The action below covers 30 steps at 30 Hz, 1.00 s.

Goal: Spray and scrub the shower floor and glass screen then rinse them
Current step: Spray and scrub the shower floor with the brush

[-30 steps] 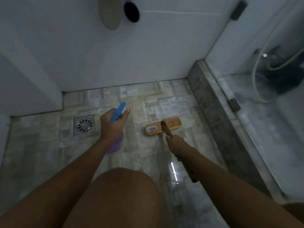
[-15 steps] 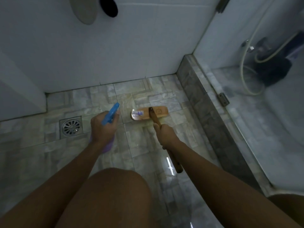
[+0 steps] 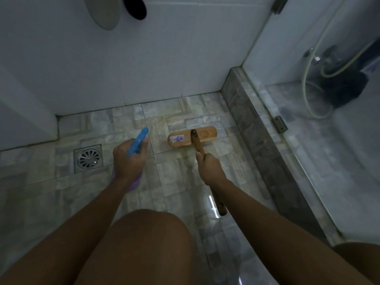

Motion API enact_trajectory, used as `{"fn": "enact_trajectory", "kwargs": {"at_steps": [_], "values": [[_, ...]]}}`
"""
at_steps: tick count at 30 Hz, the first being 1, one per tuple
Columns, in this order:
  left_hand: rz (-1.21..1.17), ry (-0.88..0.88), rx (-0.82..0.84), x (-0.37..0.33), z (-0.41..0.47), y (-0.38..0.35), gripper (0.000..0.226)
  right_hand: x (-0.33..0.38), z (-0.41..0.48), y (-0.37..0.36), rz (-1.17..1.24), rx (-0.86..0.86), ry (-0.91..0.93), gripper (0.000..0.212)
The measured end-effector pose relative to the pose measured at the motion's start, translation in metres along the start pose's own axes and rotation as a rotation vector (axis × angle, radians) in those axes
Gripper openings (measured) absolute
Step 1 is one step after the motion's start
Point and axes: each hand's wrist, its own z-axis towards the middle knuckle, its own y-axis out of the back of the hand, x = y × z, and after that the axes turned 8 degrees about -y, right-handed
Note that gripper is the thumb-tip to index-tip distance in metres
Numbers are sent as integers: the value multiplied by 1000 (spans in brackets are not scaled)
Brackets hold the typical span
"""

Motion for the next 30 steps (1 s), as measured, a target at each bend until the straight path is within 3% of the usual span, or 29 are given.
{"fn": "enact_trajectory", "kwargs": {"at_steps": [6, 13, 18, 21, 25, 30], "values": [[2, 27, -8, -4, 0, 3, 40, -28, 1, -5, -124, 52, -95, 50], [-24, 78, 3, -6, -1, 1, 43, -28, 0, 4, 90, -78, 3, 52], [-29, 73, 71, -17, -2, 0, 40, -51, -12, 6, -49, 90, -153, 45], [-88, 120, 122, -23, 0, 5, 39, -37, -15, 22, 213, 169, -201, 49], [-176, 202, 93, -56, 16, 25, 44, 5, -30, 63, 875, 377, -317, 44], [-236, 152, 41, -148, 63, 63, 53, 23, -74, 136, 1429, 1129, -348, 46]]}}
